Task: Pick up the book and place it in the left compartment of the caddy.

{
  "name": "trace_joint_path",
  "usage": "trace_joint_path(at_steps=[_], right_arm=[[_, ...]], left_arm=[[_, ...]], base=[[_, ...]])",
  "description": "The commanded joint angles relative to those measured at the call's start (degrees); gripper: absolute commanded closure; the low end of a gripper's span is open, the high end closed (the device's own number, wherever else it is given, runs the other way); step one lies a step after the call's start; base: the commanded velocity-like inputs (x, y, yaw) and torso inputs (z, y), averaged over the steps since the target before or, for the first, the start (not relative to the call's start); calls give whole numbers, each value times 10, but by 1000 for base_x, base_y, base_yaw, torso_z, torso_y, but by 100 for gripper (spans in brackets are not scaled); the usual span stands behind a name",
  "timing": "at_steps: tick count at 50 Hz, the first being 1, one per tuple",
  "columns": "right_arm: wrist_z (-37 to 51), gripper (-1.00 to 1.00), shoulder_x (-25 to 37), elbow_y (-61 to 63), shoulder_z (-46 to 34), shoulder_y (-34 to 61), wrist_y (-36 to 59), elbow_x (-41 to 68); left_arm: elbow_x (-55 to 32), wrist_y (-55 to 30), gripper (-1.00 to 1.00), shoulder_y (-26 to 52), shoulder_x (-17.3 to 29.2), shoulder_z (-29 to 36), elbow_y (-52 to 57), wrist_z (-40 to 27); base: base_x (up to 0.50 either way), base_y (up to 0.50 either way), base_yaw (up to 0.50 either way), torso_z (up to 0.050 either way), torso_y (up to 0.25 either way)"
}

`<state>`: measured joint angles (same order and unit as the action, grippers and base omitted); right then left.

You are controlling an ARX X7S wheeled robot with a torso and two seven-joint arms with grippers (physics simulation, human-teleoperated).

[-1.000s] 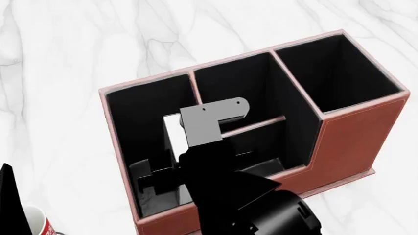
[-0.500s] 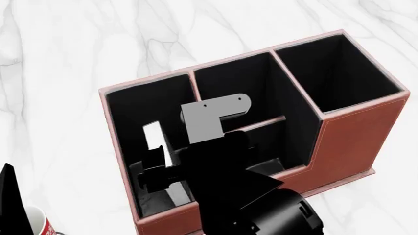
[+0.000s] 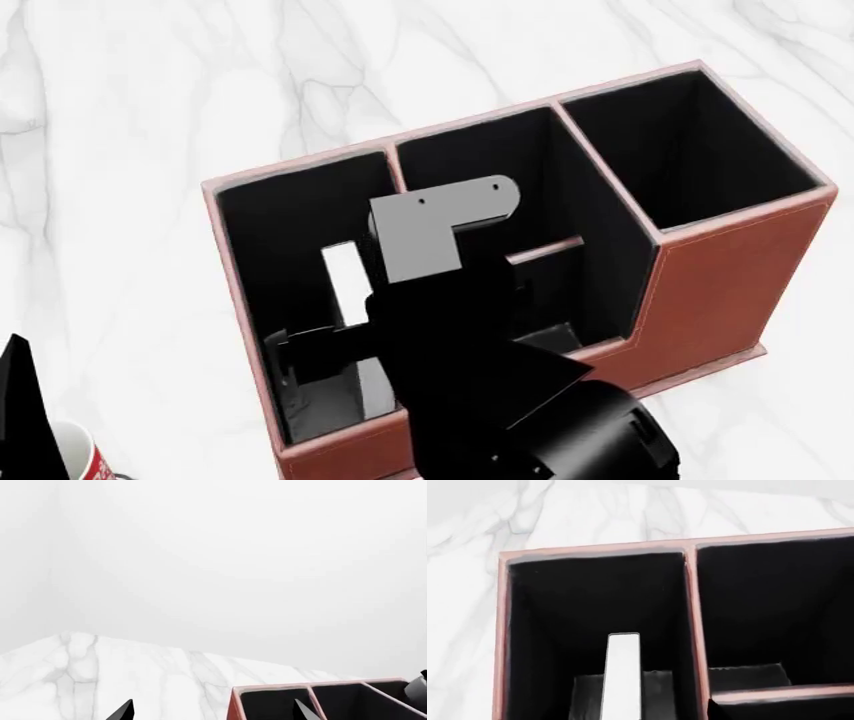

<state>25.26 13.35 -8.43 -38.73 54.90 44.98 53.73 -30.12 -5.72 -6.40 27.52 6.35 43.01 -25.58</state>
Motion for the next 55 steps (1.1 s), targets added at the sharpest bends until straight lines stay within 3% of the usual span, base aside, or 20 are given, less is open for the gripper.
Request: trace_joint_path(at_steps=[1,25,40,55], right_arm=[[22,-100,12,43,9,1,15,17],[93,-100,64,199,31,-15,48,57],[100,-100,114,301,-3,-56,-9,-26],[95,-100,161,358,-21,-155,-106,-98]], left_arm=[[0,1,-100,0,1,2,1,-1],[4,6,-100,0,0,11,-7,1],[6,2,-100,1,3,14,2,-4],[11,1,-100,3,3,22,1,-5]], base=[[0,0,0,0,0],[0,0,0,0,0],[0,0,0,0,0],[0,0,0,0,0]])
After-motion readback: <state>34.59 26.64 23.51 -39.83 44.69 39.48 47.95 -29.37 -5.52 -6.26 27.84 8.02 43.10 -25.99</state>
